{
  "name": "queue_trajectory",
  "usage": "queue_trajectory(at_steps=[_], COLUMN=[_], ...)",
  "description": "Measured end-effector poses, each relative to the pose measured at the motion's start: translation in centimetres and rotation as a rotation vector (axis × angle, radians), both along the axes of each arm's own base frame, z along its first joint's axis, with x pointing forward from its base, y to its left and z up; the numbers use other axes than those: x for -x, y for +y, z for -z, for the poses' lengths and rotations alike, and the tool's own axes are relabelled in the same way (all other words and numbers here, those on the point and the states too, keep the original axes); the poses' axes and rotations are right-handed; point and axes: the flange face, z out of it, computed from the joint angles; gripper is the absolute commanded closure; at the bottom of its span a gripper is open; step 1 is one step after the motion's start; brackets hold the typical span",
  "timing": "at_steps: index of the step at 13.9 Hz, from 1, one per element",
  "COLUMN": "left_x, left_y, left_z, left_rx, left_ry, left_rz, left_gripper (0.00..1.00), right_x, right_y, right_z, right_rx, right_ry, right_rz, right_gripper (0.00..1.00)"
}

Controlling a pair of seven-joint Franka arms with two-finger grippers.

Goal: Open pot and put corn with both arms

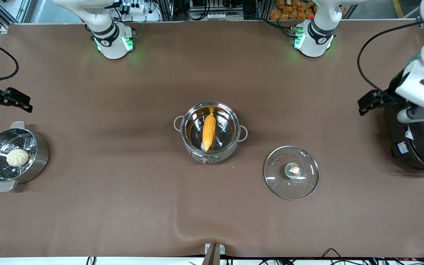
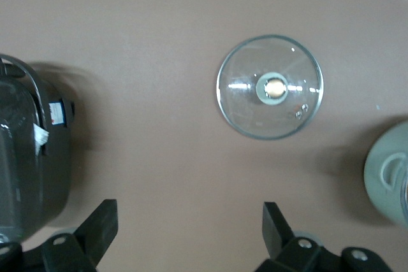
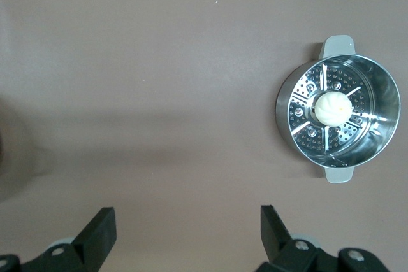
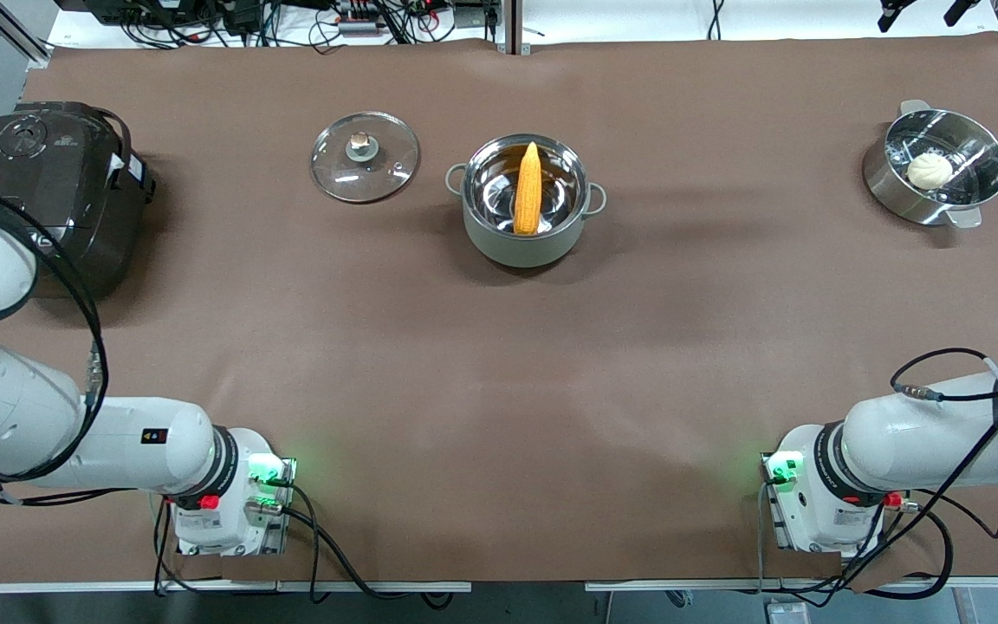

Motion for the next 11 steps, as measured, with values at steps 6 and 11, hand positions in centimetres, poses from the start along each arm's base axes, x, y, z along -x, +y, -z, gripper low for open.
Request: queue_trajectory(at_steps=[6,11], left_x=[3.5,4.0], left_y=[-1.5,-2.6], left_z=[-3.9,-4.4], left_rx=[0.015,0.014], left_ry=[0.131,0.137], left_rz=[0.102,0.138], left_gripper=[0.0,0.0], right_x=[0.1,0.2], right_y=[0.1,0.3], right_z=[-2.3,-2.4], right_rx=[0.001,-0.002], right_ry=[-0.037,-0.031], right_rz=[-0.002,0.012], right_gripper=[0.0,0.0])
